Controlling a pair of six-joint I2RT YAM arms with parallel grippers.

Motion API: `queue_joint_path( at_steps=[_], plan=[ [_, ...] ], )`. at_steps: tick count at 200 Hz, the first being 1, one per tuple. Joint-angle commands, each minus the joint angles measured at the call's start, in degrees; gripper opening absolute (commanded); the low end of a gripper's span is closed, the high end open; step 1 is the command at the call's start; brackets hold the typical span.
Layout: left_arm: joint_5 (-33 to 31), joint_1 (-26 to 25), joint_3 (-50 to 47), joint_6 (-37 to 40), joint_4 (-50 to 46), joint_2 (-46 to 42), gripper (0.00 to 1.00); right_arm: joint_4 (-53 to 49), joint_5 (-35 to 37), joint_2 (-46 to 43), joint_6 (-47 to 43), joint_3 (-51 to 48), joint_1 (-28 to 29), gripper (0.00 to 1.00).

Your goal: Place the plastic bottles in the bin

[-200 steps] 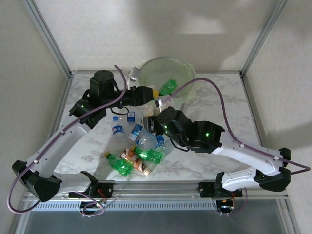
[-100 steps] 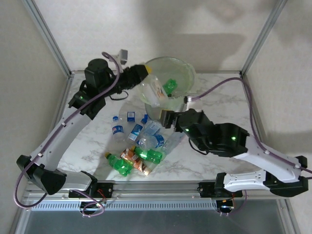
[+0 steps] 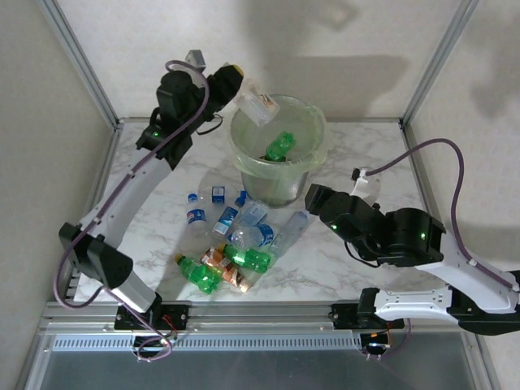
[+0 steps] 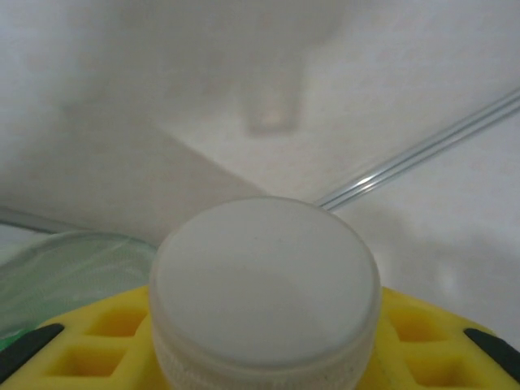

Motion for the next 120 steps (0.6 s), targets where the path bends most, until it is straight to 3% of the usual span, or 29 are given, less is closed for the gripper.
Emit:
queue_joint_path(
  at_steps=[1,37,55,88,120],
  plan=[
    [-2.73,-0.74,4.32,3.93,-2.09,2.42,0.29,-3.56,0.19,-1.52,4.10,-2.72,-1.86,0.99],
    [-6.41,-2.40,7.24,8.37,-6.28,6.24,0.44,-3.26,-0.11,-2.93,3.71,-5.01,-3.21,0.99],
    [-9.38,-3.32,8.74,9.41,-8.47,7.41,0.57,-2.94,0.40,-3.84,2.52,-4.83,-3.73,0.99],
    [-11.47,-5.08,11.43,9.80,-10.53,8.06,0.72,-3.55,0.57,-5.28,1.47,-3.40,-4.09,0.99],
    [-13.15,-6.59,13.57,10.68,-12.68,6.39,0.76,-4.44,-1.35,-5.29,0.21,-1.72,-4.09,0.99]
  ],
)
